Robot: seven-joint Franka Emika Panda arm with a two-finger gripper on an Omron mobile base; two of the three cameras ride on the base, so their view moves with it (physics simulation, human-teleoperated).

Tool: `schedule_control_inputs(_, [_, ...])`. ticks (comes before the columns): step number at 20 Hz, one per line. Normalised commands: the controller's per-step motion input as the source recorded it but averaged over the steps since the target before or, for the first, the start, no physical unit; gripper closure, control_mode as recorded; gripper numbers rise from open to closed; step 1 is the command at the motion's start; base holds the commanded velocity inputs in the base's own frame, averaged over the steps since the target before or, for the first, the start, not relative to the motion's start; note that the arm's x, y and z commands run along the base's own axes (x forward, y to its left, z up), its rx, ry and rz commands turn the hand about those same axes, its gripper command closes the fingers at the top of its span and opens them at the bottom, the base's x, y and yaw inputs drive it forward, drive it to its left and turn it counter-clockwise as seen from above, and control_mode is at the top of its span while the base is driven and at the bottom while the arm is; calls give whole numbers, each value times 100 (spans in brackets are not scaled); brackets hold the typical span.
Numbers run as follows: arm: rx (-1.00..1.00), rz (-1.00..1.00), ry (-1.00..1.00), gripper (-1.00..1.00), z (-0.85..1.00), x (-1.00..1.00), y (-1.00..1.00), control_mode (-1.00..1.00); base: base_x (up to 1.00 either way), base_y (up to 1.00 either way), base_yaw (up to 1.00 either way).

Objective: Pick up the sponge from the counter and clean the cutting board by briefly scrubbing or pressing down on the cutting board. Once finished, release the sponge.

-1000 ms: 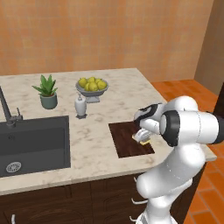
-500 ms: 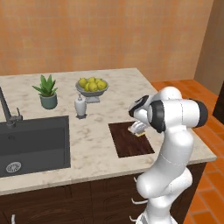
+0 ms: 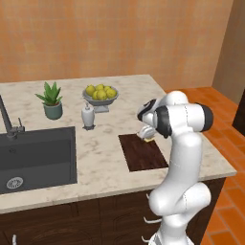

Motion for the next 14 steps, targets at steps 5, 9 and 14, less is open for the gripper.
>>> schedule_control_inputs(5, [8,5,0,100,-41,3,20,-100,0,0,0])
schedule_control_inputs(9, [-3,11,0,100,-20,0,54,-100,0,0,0])
schedule_control_inputs(14, [-7,16,0,100,-17,0,66,-100,0,0,0])
